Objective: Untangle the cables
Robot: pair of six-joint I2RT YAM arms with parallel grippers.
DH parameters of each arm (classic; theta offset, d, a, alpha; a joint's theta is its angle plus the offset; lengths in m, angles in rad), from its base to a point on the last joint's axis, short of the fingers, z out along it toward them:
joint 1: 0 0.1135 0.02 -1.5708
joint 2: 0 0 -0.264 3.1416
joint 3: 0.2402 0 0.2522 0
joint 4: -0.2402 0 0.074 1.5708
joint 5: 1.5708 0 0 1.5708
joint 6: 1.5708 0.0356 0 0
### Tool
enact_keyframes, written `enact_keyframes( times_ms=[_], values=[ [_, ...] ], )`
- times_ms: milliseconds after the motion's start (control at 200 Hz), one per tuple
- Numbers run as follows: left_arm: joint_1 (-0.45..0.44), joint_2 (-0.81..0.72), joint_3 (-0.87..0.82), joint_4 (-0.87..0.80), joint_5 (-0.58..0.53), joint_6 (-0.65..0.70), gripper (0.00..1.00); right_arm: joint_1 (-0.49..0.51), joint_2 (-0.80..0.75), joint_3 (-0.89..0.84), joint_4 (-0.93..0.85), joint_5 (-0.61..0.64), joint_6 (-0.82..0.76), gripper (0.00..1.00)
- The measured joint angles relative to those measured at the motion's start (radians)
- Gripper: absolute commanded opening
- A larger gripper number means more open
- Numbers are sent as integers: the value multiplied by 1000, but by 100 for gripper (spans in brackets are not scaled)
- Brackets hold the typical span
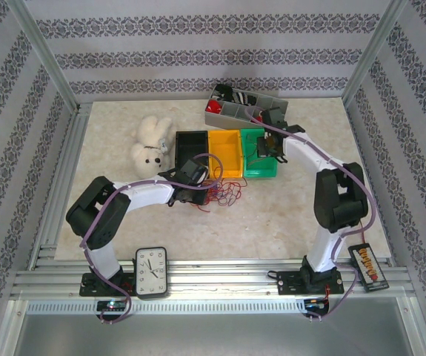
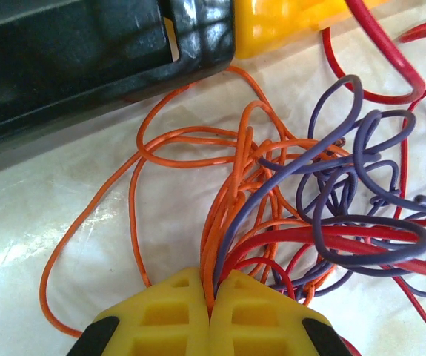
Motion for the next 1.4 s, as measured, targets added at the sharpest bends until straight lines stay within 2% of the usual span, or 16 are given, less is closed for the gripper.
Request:
enact_keyframes(
  times_ms=[420, 859, 914, 999, 1064, 1399],
  values=[
    [0, 27, 27, -5, 9, 1, 0, 10, 183, 111, -27, -11, 5, 0],
    [0, 30, 34, -11, 23, 1, 0, 40, 249, 116, -21, -27, 32, 0],
    [0, 30, 34, -11, 24, 1, 0, 43, 245, 116, -18, -30, 32, 5],
    [0, 31, 34, -11, 26, 1, 0, 43, 229, 114, -12, -35, 37, 21],
    [0, 31, 34, -11, 26, 1, 0, 43, 208, 113, -2, -41, 48, 28],
    [0, 31, 34, -12, 27, 1, 0, 49, 105, 103, 55, -37, 71, 41]
  ],
)
